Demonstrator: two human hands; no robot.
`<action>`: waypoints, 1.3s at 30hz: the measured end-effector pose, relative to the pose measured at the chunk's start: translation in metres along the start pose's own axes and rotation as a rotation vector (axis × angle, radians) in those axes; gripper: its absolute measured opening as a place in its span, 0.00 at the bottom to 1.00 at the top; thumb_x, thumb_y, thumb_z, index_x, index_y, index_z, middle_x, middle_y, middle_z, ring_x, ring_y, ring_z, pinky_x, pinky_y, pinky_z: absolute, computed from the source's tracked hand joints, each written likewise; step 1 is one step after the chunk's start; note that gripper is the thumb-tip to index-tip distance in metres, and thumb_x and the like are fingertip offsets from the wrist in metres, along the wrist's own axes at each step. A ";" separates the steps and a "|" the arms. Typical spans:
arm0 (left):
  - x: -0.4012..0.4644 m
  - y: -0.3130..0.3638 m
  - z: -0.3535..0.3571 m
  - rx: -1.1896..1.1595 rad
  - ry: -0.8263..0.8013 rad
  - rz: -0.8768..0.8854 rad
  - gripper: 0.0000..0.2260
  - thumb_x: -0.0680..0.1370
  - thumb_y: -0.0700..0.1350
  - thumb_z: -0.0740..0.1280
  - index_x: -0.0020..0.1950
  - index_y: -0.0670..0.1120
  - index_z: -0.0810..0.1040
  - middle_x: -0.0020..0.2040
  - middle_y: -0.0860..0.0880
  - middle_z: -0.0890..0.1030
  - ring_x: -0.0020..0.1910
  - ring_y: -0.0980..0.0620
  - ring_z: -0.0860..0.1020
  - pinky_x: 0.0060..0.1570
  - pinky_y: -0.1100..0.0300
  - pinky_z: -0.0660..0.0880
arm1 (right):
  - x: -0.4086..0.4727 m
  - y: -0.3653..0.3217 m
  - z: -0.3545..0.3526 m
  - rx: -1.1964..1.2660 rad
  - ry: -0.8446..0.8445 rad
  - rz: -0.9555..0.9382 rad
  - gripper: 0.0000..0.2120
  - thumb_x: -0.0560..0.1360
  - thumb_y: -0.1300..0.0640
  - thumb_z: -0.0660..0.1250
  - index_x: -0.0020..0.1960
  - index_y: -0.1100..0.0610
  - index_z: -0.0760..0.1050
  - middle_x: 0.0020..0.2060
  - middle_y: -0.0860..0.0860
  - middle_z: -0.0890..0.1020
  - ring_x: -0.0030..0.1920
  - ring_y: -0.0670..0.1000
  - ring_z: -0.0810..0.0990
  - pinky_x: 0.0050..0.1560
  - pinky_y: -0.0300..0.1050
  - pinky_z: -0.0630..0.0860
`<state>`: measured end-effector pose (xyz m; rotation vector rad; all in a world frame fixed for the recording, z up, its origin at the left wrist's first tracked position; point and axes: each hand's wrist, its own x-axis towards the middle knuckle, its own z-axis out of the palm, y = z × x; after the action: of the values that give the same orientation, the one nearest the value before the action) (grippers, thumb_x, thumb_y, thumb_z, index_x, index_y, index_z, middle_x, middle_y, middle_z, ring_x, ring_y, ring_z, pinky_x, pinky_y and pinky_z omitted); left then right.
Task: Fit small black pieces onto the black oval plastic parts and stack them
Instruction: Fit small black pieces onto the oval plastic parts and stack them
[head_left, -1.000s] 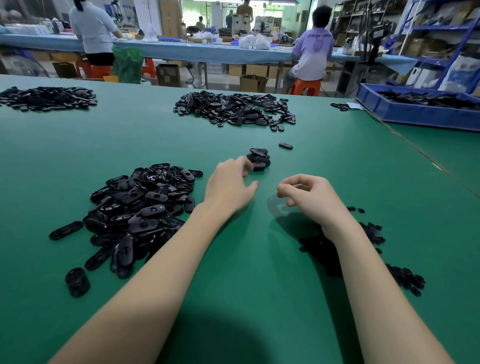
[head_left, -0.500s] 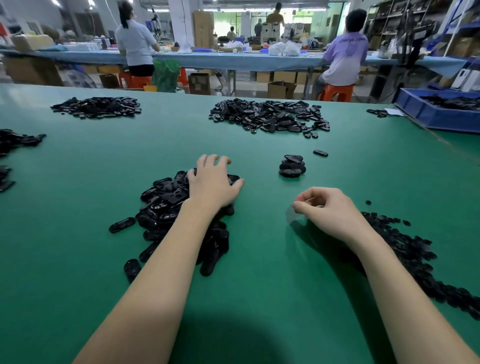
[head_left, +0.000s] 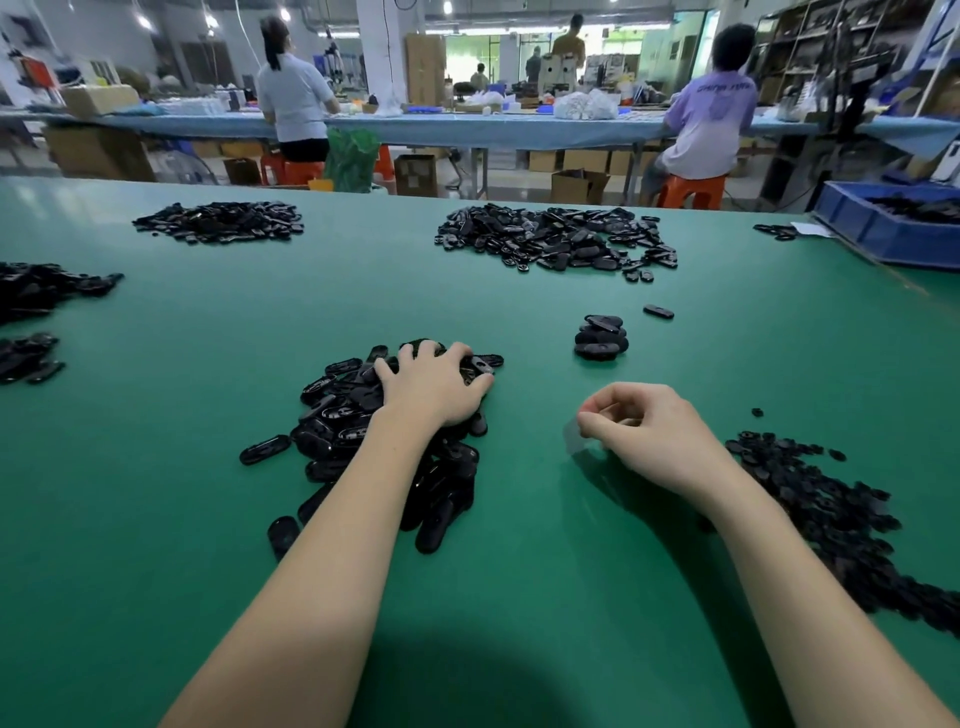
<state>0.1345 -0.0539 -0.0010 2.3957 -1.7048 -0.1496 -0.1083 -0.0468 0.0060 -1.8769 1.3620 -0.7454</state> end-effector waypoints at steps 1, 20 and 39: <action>-0.001 0.003 0.001 0.006 0.008 0.020 0.23 0.80 0.66 0.57 0.73 0.60 0.68 0.76 0.47 0.66 0.76 0.42 0.61 0.73 0.37 0.53 | 0.000 0.000 0.000 -0.001 -0.002 -0.003 0.04 0.75 0.52 0.72 0.42 0.49 0.83 0.38 0.47 0.85 0.30 0.39 0.75 0.34 0.32 0.71; -0.018 0.034 0.000 -0.072 0.095 0.221 0.13 0.81 0.55 0.65 0.64 0.55 0.78 0.62 0.53 0.78 0.69 0.50 0.70 0.75 0.31 0.48 | -0.004 -0.003 -0.005 0.015 -0.022 -0.001 0.04 0.76 0.53 0.70 0.43 0.49 0.83 0.42 0.51 0.86 0.38 0.46 0.80 0.42 0.42 0.77; -0.034 0.069 -0.008 -0.397 0.219 0.374 0.10 0.75 0.52 0.72 0.54 0.51 0.78 0.53 0.56 0.82 0.57 0.51 0.77 0.63 0.51 0.71 | 0.001 0.005 -0.015 0.103 0.089 0.031 0.04 0.76 0.47 0.71 0.47 0.46 0.81 0.39 0.44 0.87 0.33 0.43 0.81 0.40 0.40 0.75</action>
<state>0.0617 -0.0431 0.0211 1.7183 -1.7839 -0.1458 -0.1223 -0.0516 0.0113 -1.7572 1.3776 -0.8763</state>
